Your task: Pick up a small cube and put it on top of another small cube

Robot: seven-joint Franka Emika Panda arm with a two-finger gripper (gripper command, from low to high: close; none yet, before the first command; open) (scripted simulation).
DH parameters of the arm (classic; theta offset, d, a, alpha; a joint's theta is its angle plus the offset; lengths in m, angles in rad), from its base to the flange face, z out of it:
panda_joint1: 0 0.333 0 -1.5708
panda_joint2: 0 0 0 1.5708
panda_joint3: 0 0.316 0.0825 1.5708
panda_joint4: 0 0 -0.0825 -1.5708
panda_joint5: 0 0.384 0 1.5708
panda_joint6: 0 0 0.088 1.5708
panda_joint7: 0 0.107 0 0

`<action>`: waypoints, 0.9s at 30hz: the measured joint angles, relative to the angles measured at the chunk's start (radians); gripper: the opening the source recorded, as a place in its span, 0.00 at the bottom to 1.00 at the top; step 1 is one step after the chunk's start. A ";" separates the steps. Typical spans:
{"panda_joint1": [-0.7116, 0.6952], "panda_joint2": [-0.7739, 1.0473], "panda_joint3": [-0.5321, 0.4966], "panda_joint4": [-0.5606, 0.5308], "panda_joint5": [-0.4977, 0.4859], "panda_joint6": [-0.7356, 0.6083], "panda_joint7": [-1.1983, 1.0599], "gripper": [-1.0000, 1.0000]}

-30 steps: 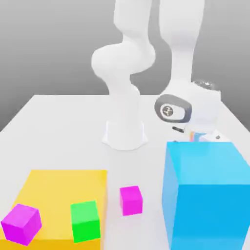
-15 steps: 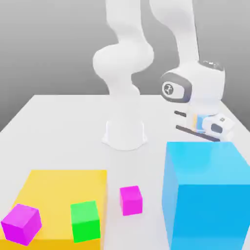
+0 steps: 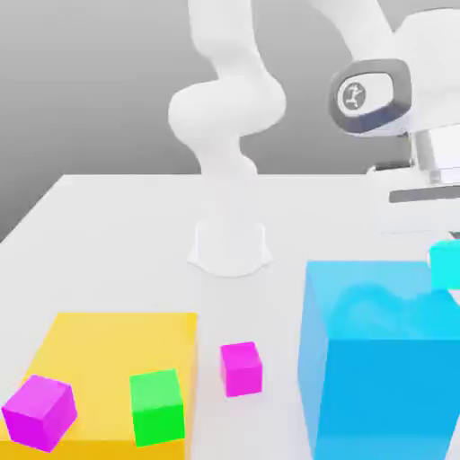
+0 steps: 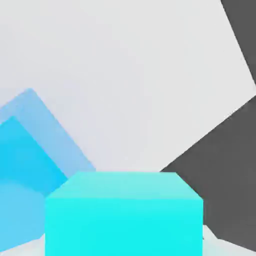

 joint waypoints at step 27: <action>-0.128 0.210 -0.196 -0.215 0.435 0.073 0.114 0.00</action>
